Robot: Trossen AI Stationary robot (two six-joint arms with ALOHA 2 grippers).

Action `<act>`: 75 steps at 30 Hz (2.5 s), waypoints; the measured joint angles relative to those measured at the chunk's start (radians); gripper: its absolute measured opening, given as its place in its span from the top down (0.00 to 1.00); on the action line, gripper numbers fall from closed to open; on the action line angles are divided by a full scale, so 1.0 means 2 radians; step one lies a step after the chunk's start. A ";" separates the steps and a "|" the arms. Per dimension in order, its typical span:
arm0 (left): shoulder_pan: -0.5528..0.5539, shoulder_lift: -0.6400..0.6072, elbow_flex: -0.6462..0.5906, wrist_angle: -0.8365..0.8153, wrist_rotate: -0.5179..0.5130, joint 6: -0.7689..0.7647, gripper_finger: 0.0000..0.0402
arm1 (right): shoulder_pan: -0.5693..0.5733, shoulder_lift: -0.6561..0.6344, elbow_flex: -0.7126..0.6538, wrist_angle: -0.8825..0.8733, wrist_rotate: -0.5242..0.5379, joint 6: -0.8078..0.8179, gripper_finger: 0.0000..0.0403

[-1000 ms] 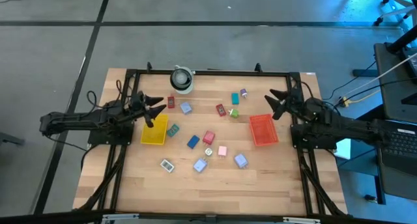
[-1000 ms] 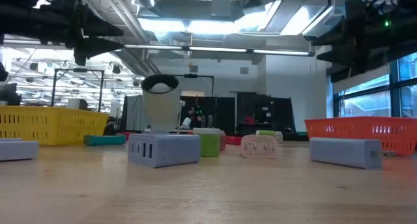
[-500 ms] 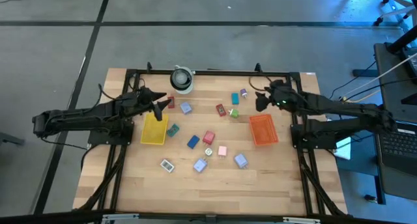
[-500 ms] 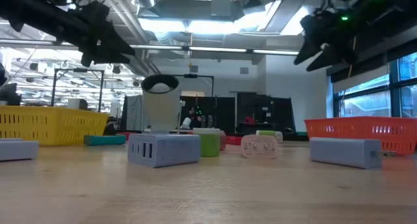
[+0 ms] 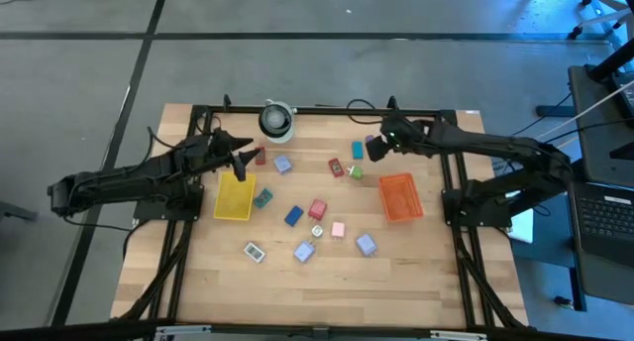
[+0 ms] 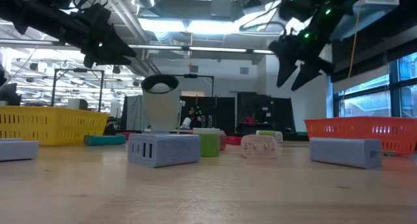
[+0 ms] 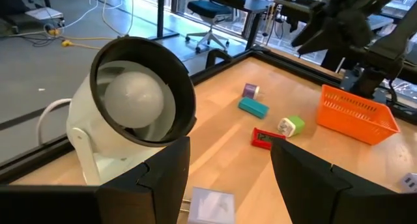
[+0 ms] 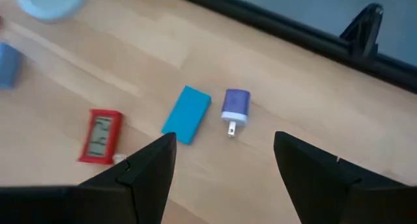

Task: Pick & Place Office items
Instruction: Put the purple charger adapter into the orange basket

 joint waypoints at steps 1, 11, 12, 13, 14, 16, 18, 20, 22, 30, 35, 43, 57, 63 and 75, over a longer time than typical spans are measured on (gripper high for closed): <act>0.002 0.000 0.000 0.000 0.001 0.001 0.48 | -0.006 0.011 0.003 0.000 -0.004 -0.004 0.35; 0.017 0.000 0.000 0.002 0.037 0.006 0.48 | -0.049 0.098 0.029 0.042 -0.042 -0.044 0.35; 0.017 0.000 0.000 0.002 0.037 0.006 0.48 | -0.051 0.104 0.031 0.048 -0.045 -0.045 0.35; 0.017 0.000 0.000 0.002 0.037 0.006 0.48 | -0.054 0.110 0.033 0.051 -0.045 -0.047 0.35; 0.016 0.000 0.000 0.002 0.038 0.006 0.48 | -0.057 0.117 0.035 0.053 -0.045 -0.049 0.35; 0.017 0.000 0.000 0.002 0.037 0.006 0.47 | -0.061 0.129 0.036 0.054 -0.044 -0.054 0.35; 0.016 0.000 0.000 0.002 0.037 0.007 0.47 | -0.066 0.142 0.036 0.054 -0.045 -0.054 0.35; 0.016 0.000 0.000 0.002 0.037 0.007 0.48 | -0.071 0.154 0.036 0.059 -0.048 -0.054 0.35; 0.016 0.000 0.000 0.002 0.037 0.007 0.48 | -0.073 0.168 0.036 0.066 -0.048 -0.055 0.35; 0.016 0.000 0.000 0.002 0.037 0.007 0.48 | -0.079 0.200 0.036 0.093 -0.061 -0.061 0.35; 0.016 0.000 0.000 0.002 0.039 0.007 0.47 | -0.089 0.206 0.036 0.095 -0.061 -0.067 0.35; 0.016 0.000 0.000 0.002 0.039 0.007 0.48 | -0.100 0.206 0.036 0.097 -0.060 -0.072 0.35; 0.016 0.000 0.000 0.002 0.039 0.006 0.47 | -0.100 0.259 0.036 0.122 -0.070 -0.081 0.36; 0.016 0.000 0.000 0.002 0.039 0.006 0.48 | -0.104 0.264 0.036 0.135 -0.075 -0.093 0.41; 0.016 0.000 0.000 0.002 0.039 0.006 0.48 | -0.111 0.264 0.036 0.133 -0.086 -0.097 0.60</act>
